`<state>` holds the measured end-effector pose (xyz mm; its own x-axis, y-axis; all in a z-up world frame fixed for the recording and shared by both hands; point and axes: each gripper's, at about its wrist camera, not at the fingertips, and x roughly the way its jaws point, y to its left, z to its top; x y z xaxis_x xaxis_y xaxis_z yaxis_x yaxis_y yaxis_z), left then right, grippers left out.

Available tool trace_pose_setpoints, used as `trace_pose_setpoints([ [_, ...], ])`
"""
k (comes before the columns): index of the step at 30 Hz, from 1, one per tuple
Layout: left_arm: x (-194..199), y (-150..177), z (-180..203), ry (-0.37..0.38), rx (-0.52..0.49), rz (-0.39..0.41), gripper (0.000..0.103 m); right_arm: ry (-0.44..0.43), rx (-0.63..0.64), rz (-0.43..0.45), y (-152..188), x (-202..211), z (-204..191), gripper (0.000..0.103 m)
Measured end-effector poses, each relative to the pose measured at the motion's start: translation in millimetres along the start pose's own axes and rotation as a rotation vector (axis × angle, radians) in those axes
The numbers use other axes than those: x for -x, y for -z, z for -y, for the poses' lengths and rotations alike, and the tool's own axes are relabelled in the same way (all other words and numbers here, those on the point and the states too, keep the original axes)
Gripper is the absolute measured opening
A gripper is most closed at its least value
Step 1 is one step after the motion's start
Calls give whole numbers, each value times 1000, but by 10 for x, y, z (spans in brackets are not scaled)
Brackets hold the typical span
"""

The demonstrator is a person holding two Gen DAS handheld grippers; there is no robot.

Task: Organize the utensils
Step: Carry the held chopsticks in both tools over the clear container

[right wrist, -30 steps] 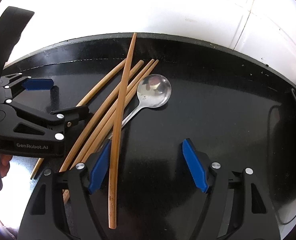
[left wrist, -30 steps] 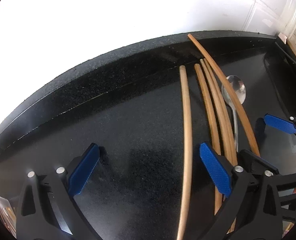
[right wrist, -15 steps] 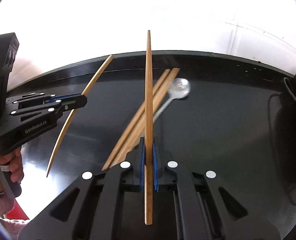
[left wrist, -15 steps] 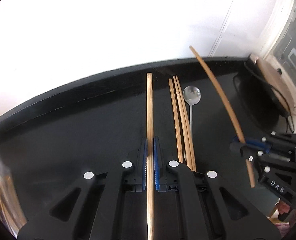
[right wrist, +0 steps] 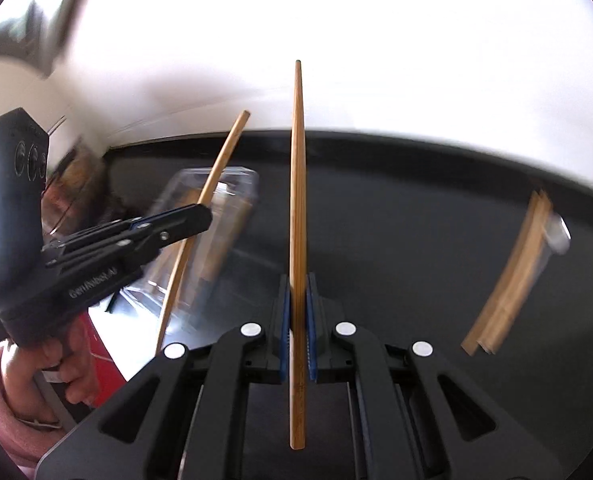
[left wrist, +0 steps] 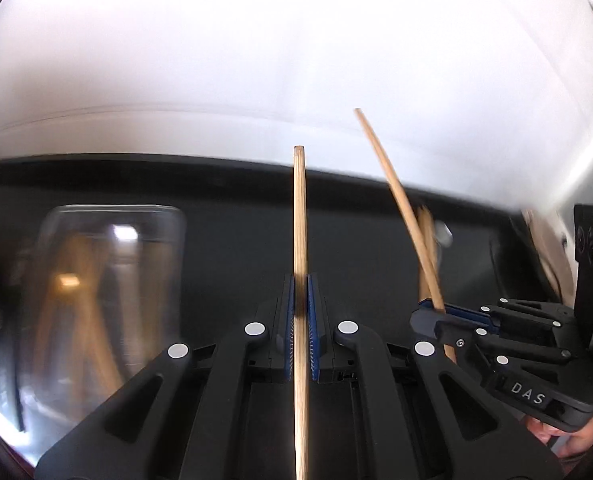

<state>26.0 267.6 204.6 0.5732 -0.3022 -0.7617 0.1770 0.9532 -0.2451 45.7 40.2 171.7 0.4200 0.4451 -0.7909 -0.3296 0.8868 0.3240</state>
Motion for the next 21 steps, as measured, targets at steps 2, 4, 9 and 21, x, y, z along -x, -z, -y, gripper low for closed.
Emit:
trace_pose_setpoints([
  [2,153,15,-266,-22,43,17,5,-22,69,-21,-71,-194,-381,8],
  [4,264,51,-489,-36,73,31,5,-55,100,-55,-85,-375,-674,8],
  [9,590,98,-1083,-66,120,69,5,-97,190,-71,-121,-632,-1355,8],
  [21,600,-11,-1678,-17,88,55,5,-82,116,-109,-172,-1051,-1817,8],
])
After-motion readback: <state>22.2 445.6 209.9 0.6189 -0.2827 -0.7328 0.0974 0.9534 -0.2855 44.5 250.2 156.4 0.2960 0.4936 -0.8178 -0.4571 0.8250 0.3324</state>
